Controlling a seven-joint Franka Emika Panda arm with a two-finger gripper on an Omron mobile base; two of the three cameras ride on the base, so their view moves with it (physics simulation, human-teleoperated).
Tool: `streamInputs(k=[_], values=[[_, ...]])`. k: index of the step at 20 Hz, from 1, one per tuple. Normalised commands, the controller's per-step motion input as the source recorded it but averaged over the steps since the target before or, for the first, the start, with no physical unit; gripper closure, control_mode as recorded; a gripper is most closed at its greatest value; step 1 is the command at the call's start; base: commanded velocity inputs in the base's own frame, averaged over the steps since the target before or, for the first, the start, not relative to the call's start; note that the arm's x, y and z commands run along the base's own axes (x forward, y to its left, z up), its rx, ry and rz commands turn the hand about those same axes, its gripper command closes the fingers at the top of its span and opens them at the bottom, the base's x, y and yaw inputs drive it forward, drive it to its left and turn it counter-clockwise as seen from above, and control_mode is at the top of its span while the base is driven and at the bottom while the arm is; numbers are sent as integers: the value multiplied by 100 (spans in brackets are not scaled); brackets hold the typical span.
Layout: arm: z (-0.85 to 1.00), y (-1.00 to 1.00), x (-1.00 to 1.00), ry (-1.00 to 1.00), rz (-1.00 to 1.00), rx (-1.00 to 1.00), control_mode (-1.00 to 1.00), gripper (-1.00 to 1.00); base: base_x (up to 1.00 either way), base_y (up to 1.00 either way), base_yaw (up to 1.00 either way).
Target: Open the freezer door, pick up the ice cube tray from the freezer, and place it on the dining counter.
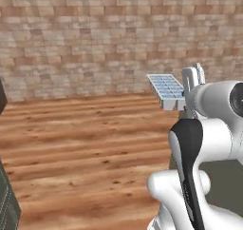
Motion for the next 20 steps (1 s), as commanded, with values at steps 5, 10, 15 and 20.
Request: streamInputs(k=[5, 10, 15, 20], values=[[0, 0, 0, 0, 0, 0, 100, 100, 0, 0, -100], [0, 0, 0, 0, 0, 0, 100, 100, 0, 2, -100], [0, 0, 0, 0, 0, 0, 100, 100, 0, 7, -100], [0, 0, 0, 0, 0, 0, 100, 100, 0, 8, -99]])
